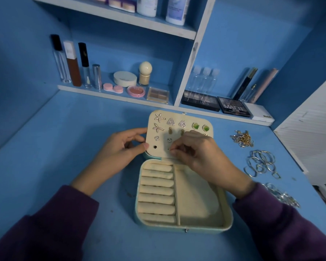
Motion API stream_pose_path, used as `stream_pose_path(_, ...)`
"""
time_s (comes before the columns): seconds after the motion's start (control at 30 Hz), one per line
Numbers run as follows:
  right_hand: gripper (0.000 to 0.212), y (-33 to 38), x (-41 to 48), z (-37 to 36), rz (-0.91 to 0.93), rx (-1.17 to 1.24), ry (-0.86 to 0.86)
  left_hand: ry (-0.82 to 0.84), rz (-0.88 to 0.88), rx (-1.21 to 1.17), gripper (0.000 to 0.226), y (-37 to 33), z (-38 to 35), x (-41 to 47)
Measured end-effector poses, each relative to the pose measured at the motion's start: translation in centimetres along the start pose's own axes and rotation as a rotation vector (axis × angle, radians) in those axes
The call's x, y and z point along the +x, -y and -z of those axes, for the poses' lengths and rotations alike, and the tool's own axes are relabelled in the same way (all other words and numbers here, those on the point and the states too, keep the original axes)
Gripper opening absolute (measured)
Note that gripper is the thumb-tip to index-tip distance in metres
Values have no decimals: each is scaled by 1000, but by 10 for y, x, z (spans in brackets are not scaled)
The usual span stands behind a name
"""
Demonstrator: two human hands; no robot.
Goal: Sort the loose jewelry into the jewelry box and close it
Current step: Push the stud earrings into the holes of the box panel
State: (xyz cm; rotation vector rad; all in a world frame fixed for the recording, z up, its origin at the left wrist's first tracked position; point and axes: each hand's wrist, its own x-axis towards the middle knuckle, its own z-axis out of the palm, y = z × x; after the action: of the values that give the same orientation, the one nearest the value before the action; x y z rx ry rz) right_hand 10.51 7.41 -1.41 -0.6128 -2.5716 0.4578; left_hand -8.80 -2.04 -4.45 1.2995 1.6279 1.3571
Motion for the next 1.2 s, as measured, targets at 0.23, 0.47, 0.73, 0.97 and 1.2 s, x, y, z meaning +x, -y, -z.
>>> stream_pose_path(0.23, 10, 2, 1, 4, 16, -12, 40, 6, 1, 24, 38, 2, 1, 0)
stream_pose_path(0.47, 12, 4, 3, 3, -12, -21, 50, -1, 2, -1, 37, 5, 1, 1)
stream_pose_path(0.73, 8, 4, 8, -6, -9, -67, -36, -2, 3, 15, 38, 1, 0, 1)
stream_pose_path(0.97, 13, 2, 7, -1, -9, -44, -8, -6, 1, 24, 39, 2, 1, 1)
stream_pose_path(1.2, 16, -3, -2, 26, -146, 144, -123, 4, -1, 28, 39, 1, 0, 1)
